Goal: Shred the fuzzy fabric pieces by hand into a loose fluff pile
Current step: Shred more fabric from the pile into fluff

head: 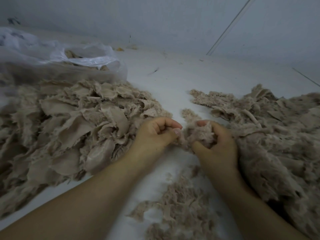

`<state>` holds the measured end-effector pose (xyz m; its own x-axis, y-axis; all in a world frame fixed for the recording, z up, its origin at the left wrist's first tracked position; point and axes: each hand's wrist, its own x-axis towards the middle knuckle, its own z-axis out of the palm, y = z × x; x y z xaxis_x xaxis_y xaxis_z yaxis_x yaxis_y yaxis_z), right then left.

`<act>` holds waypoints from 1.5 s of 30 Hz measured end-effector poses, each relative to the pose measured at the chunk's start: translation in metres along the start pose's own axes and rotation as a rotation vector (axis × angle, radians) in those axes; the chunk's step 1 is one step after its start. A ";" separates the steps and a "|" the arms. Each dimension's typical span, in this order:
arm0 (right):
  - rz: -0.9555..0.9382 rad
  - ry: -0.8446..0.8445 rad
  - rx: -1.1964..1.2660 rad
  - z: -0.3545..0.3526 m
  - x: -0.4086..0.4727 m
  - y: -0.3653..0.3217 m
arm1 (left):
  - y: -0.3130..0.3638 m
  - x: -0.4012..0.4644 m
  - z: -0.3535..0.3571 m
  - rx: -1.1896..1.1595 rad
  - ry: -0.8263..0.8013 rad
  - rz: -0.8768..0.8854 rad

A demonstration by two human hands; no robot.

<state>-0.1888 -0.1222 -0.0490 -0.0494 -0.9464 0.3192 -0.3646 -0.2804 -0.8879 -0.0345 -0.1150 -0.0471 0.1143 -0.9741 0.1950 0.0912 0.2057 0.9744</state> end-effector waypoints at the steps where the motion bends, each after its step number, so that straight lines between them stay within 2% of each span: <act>1: -0.028 -0.012 0.046 0.000 -0.001 -0.001 | 0.000 -0.001 0.001 0.018 -0.020 0.002; 4: -0.092 -0.099 0.241 -0.002 -0.004 -0.002 | 0.003 -0.002 0.001 0.021 -0.034 -0.005; 6: -0.059 -0.198 0.308 -0.002 -0.006 -0.002 | 0.005 -0.003 0.001 0.038 -0.020 -0.001; 10: 0.009 -0.301 0.150 0.003 -0.003 0.003 | 0.011 -0.005 0.004 0.051 0.007 0.052; 15: 0.066 -0.177 0.037 0.003 0.002 0.009 | 0.015 -0.008 0.003 0.015 0.101 0.181; 22: 0.108 -0.089 0.047 0.002 0.005 0.009 | 0.015 -0.007 0.003 -0.033 0.101 0.246; 25: 0.140 -0.072 0.249 0.003 0.002 0.006 | 0.009 -0.006 0.003 0.209 0.080 0.228; 28: 0.006 -0.039 0.277 0.001 0.001 0.004 | 0.007 -0.005 0.004 0.551 0.025 0.411; 30: -0.055 -0.086 0.265 -0.001 0.001 0.003 | 0.006 -0.007 0.005 0.668 -0.015 0.532; 34: -0.058 -0.277 0.259 0.003 -0.004 -0.001 | 0.009 -0.014 0.011 0.722 -0.128 0.638; 38: 0.035 -0.254 0.356 0.003 -0.003 -0.005 | 0.016 -0.016 0.013 0.669 -0.251 0.677; 40: 0.046 -0.262 0.363 0.003 -0.003 -0.006 | 0.016 -0.018 0.011 0.618 -0.264 0.664; 45: 0.071 -0.268 0.367 0.001 -0.004 -0.008 | 0.007 -0.023 0.012 0.700 -0.196 0.702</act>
<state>-0.1844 -0.1166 -0.0431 0.1972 -0.9599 0.1994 -0.0132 -0.2060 -0.9785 -0.0484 -0.0926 -0.0437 -0.2514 -0.6653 0.7030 -0.5424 0.6984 0.4669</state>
